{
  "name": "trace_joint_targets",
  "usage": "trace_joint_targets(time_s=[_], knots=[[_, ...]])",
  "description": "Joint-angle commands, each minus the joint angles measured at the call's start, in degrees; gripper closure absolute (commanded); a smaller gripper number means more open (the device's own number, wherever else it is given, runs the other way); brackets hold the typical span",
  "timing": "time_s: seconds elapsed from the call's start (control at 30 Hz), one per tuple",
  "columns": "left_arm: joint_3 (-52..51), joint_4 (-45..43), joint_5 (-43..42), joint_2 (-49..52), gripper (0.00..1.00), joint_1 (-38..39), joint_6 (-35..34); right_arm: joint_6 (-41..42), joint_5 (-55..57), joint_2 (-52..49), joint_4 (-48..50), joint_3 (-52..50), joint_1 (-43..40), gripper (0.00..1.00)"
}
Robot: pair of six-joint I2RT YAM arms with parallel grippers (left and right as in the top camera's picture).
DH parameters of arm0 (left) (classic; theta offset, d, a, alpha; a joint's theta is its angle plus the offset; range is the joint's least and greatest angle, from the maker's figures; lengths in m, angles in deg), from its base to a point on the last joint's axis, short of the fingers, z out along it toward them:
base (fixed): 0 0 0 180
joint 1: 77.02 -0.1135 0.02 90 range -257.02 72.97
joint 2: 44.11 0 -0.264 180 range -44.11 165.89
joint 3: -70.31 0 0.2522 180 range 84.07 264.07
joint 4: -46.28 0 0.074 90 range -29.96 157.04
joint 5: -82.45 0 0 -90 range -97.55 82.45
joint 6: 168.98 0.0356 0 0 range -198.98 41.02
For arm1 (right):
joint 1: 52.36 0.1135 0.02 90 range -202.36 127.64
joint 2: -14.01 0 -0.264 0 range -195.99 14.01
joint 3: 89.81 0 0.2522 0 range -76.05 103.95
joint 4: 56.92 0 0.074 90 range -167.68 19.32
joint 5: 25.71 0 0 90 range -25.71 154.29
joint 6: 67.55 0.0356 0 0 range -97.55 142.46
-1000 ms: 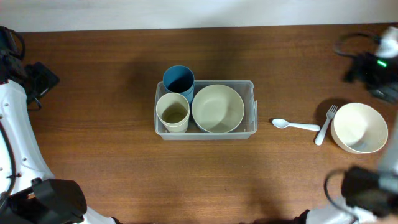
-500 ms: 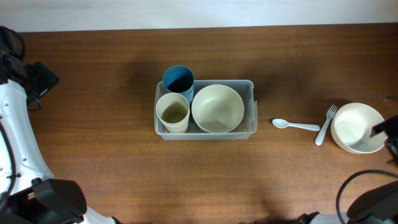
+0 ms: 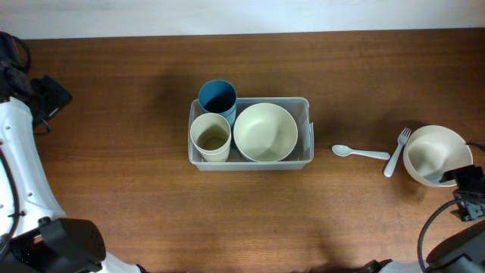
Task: Pack container
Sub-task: 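Grasp the second cream bowl's rim with the right gripper and lift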
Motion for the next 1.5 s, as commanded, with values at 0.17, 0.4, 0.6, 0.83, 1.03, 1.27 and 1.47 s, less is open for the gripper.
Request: trace_joint_targets(time_s=[0.17, 0.4, 0.6, 0.83, 1.03, 1.27, 1.47], knots=[[0.87, -0.11, 0.02, 0.35, 0.0, -0.15, -0.74, 0.61, -2.43, 0.5, 9.81, -4.48, 3.45, 0.28], [0.87, -0.11, 0.02, 0.35, 0.0, -0.15, -0.74, 0.68, -1.11, 0.24, 14.71, -4.85, 6.54, 0.29], [0.87, -0.11, 0.02, 0.35, 0.0, -0.15, -0.74, 0.7, 0.37, -2.1, 14.73, -5.27, 7.08, 0.3], [0.87, -0.11, 0.02, 0.35, 0.0, -0.15, -0.74, 2.21, 0.15, -4.83, 15.1, -5.6, 7.17, 0.3], [0.87, -0.09, 0.02, 0.35, 0.0, -0.15, -0.74, 2.21, 0.42, -5.31, 15.37, -5.62, 7.17, 0.35], [0.87, -0.11, 0.02, 0.35, 0.0, -0.15, -0.74, 2.21, 0.39, -6.64, 16.63, -6.58, 7.17, 0.39], [0.87, -0.11, 0.02, 0.35, 0.0, -0.15, -0.74, 2.64, 0.17, -8.33, 17.99, -7.65, 7.19, 0.39]])
